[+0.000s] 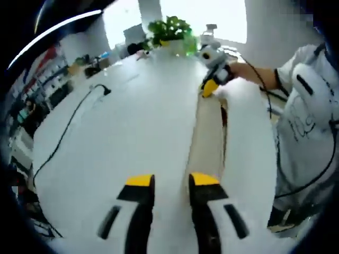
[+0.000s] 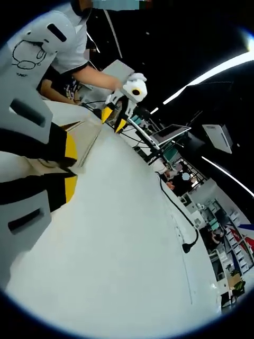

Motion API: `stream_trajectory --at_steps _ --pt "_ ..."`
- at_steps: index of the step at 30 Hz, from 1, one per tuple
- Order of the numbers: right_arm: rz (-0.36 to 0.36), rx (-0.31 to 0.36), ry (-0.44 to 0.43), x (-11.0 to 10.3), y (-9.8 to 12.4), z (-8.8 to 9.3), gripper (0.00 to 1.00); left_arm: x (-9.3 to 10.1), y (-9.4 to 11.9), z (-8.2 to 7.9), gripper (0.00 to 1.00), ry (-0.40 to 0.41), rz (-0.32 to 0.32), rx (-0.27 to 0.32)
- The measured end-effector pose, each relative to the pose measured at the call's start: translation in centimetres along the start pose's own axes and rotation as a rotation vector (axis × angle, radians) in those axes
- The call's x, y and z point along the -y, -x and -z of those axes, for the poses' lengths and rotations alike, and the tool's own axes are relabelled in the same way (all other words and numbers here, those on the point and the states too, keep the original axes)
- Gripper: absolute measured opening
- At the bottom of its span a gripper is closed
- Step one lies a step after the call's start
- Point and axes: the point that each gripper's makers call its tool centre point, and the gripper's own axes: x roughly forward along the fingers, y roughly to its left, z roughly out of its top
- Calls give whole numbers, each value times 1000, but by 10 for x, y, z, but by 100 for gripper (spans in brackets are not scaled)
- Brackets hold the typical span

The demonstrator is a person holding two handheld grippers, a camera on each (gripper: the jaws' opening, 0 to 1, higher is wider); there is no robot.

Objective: Arrange the utensils inside the cutlery case until each visible utensil rests in its matching compartment.

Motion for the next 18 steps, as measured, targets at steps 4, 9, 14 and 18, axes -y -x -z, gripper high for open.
stream_trajectory --at_steps 4,9,14,18 --pt "-1 7 -9 0 -1 0 6 -7 9 7 22 204 32 93" --pt "2 19 -6 0 -1 -1 6 8 13 12 22 333 118 174" --pt "8 43 3 -1 -2 -2 6 23 9 12 20 395 174 222" --pt "4 58 -9 -1 -2 -2 5 30 0 18 19 409 190 219"
